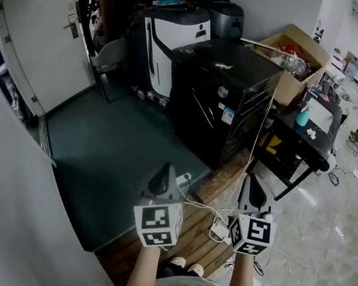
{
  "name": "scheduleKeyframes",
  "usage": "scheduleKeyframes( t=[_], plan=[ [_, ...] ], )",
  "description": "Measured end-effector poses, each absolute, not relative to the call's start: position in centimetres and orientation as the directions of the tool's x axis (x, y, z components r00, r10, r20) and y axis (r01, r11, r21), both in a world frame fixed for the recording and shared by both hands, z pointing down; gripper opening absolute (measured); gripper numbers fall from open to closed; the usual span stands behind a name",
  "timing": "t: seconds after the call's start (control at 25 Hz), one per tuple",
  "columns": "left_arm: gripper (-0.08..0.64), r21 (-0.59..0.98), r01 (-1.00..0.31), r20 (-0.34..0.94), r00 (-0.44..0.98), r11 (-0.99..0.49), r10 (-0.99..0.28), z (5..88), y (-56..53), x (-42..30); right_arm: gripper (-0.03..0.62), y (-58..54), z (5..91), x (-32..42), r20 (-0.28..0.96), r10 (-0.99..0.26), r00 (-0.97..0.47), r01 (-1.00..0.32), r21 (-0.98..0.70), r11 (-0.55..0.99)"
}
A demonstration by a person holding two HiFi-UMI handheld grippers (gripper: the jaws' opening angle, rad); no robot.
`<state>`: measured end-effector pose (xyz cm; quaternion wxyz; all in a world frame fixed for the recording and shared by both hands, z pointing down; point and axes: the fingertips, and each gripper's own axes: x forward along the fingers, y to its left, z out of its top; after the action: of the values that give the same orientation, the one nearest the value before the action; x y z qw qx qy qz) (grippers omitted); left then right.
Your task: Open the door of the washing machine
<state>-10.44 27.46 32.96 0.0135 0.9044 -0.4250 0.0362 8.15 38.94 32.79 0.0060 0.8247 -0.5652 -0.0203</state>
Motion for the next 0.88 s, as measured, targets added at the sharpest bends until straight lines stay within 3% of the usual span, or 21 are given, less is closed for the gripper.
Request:
scheduleKeyframes(
  t=[0.88],
  plan=[
    [0.004,0.013,-0.775,0.059,0.632,-0.632,-0.773,33.0,27.5,-10.0,0.020,39.4,33.1,8.2,-0.029,-0.924,0.381,-0.924,0.022,-0.382]
  ],
)
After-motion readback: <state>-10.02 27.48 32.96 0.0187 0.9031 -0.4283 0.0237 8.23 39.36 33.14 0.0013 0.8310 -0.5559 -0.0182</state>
